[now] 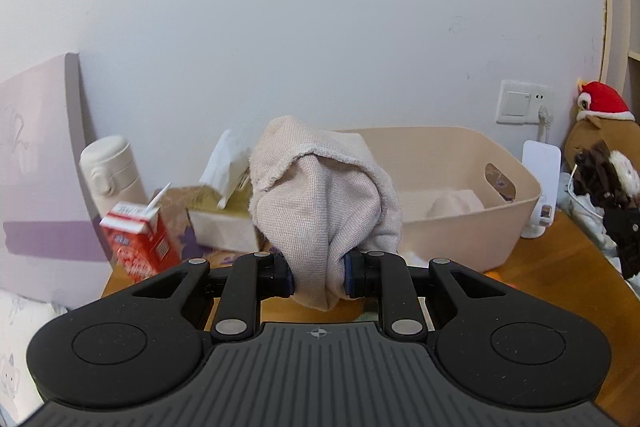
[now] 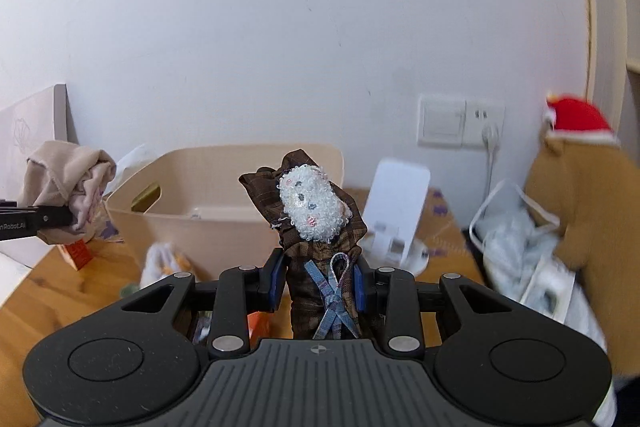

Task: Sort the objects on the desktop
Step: 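Lift the beige cloth and brown scrunchie up toward the basket, then lower both items into the basket and open both grippers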

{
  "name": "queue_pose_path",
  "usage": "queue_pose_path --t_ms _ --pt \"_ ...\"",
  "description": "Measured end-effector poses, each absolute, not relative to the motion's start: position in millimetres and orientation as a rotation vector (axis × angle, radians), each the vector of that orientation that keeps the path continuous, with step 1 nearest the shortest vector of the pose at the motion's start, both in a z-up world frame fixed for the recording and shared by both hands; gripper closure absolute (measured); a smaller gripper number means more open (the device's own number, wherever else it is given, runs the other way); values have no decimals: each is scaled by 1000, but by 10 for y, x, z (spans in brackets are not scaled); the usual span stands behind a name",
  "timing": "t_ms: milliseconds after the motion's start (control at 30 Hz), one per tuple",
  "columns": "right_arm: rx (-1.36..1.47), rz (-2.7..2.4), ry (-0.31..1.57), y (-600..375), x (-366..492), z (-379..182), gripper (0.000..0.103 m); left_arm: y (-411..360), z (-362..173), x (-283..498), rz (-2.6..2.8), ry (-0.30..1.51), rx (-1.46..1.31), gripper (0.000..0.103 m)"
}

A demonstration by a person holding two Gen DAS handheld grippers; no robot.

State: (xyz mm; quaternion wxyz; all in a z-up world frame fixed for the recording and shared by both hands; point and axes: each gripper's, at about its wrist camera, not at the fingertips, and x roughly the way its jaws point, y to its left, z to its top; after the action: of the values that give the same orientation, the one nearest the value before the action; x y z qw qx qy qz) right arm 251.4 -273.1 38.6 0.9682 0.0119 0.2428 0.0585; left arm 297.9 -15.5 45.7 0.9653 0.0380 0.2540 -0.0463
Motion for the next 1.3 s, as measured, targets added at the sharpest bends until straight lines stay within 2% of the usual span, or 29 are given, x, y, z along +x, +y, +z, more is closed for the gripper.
queue_pose_path --t_ms 600,1067,1100,1167,1200,1233,1267,1300 --pt "109 141 459 -2426 3665 575 72 -499 346 3984 -15 530 132 81" --pt "54 165 590 -2047 4227 40 72 -619 -49 4405 -78 675 159 79" --pt "53 166 596 -2043 4236 17 72 -607 -53 4404 -81 668 153 76" --pt "44 167 614 -2036 4274 -20 71 -594 -52 4380 -78 656 139 54" --pt "38 173 628 -2031 4280 -35 70 -584 -45 4367 -82 650 134 46" --pt "36 182 642 -2027 4282 -50 66 -578 -31 4345 -86 638 129 33" --pt "36 185 647 -2027 4272 -55 57 -563 -11 4343 -87 625 129 23" --pt "39 187 641 -2030 4250 -52 52 -568 4 4310 -89 607 135 21"
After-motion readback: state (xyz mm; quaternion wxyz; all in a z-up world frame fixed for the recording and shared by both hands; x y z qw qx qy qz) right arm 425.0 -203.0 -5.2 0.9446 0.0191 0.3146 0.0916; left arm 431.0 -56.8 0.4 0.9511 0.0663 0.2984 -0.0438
